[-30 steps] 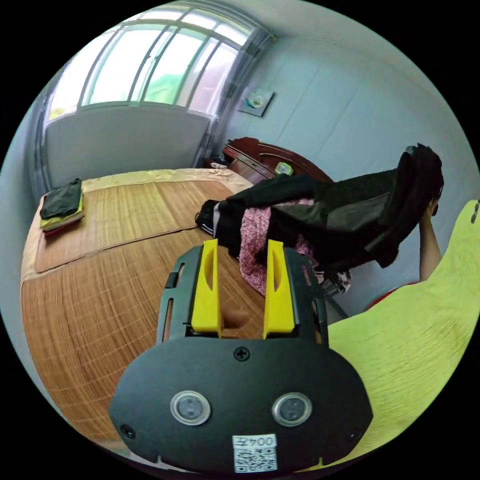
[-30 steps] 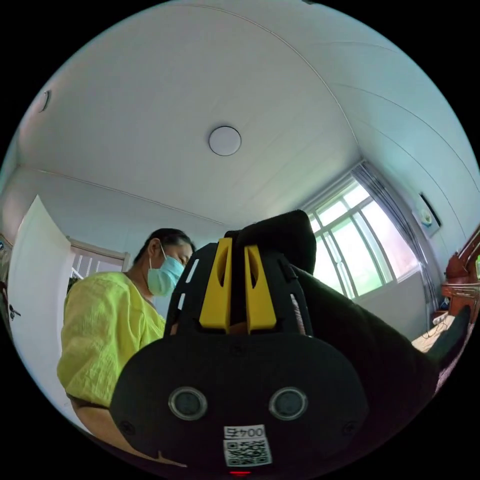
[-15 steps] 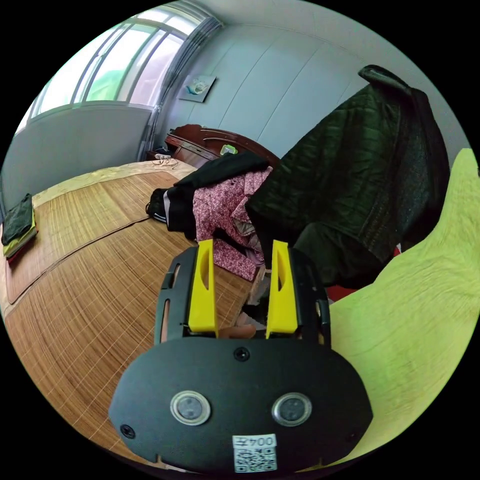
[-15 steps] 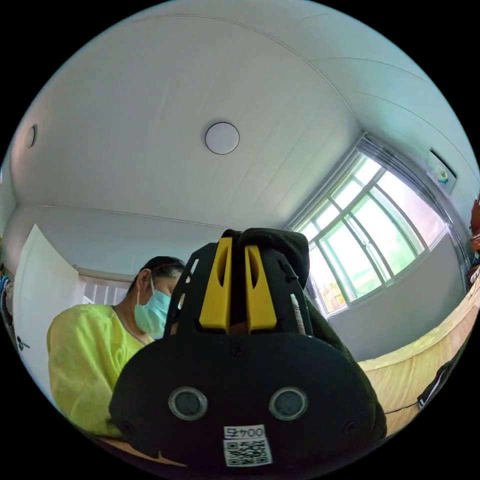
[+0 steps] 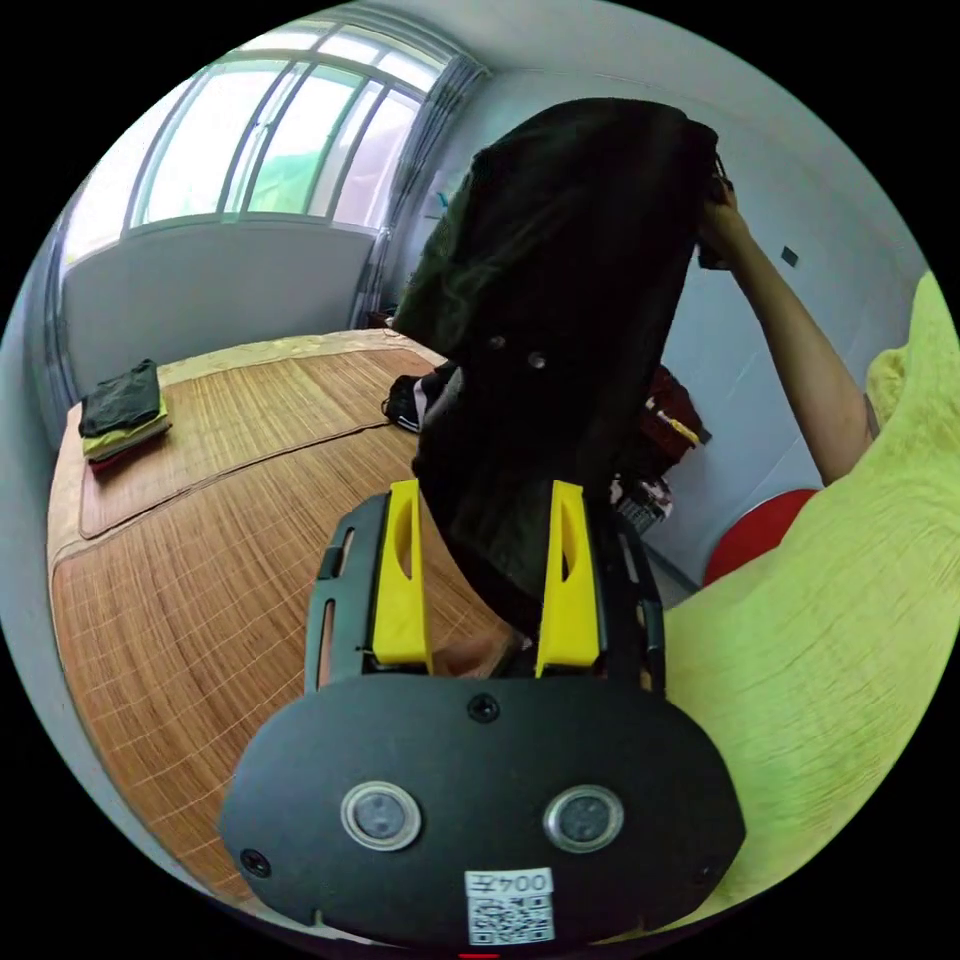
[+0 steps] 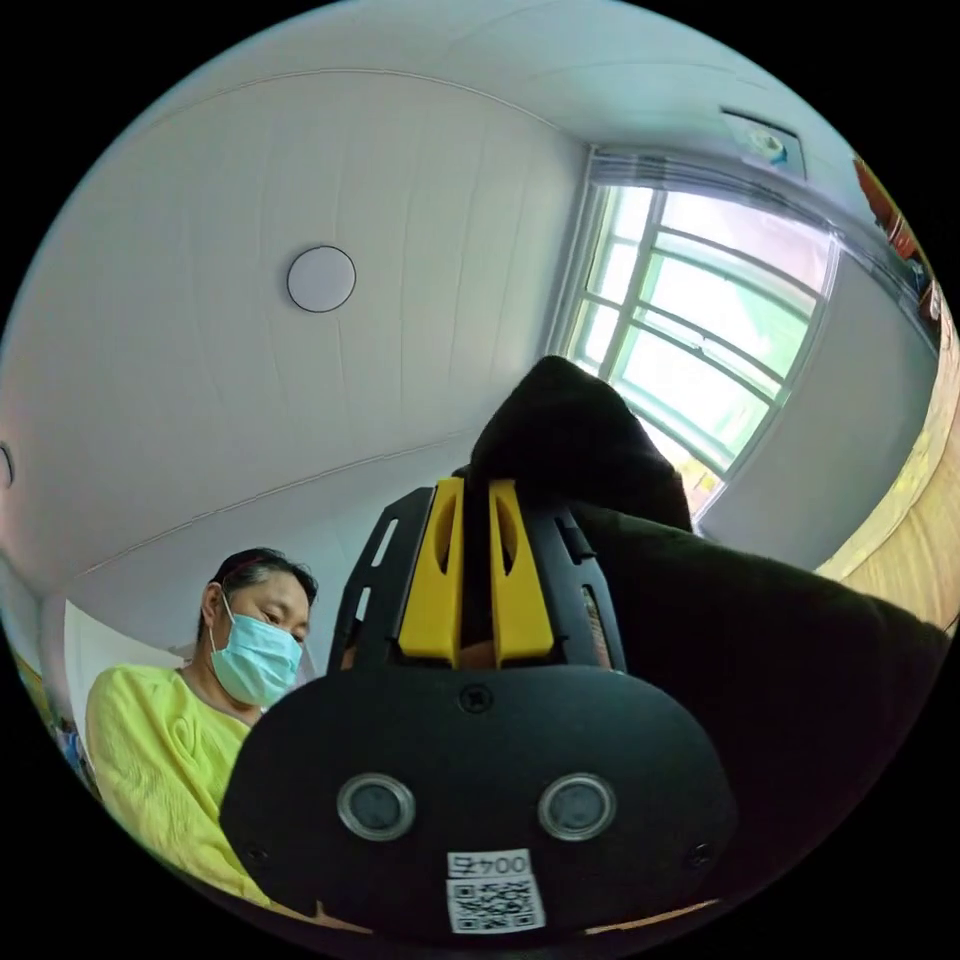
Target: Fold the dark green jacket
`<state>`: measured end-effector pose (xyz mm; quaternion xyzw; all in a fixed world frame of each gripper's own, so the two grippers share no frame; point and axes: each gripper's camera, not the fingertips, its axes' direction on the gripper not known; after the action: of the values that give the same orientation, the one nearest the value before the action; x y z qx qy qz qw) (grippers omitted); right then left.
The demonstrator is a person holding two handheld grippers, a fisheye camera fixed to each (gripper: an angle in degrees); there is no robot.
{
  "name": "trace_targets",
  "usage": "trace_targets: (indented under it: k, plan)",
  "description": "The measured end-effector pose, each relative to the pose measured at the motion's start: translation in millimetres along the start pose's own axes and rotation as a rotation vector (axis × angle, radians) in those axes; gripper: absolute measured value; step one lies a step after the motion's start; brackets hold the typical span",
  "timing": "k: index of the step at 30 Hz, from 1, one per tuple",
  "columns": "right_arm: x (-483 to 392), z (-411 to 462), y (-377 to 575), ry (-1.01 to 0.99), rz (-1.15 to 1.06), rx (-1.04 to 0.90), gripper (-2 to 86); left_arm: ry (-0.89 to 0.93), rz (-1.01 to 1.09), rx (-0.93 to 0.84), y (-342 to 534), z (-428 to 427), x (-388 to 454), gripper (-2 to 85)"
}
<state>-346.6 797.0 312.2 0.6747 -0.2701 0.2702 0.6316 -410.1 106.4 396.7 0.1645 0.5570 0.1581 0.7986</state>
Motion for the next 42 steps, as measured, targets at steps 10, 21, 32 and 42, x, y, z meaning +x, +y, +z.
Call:
trace_targets:
  k: [10,21,32,42]
  plan:
    - [9,92,23,-0.118,0.062,-0.186,4.7,-0.117,-0.178,0.001,24,-8,-59,16.4]
    - [1,209,46,-0.006,0.065,-0.441,5.0,0.093,0.045,-0.089,-13,49,-34,12.4]
    - [45,102,34,0.849,0.028,-0.79,5.4,-0.081,-0.076,-0.207,-39,19,-104,0.2]
    - [157,38,200,1.34,0.612,-0.707,11.5,-0.102,-0.27,-0.728,1,198,-66,2.3]
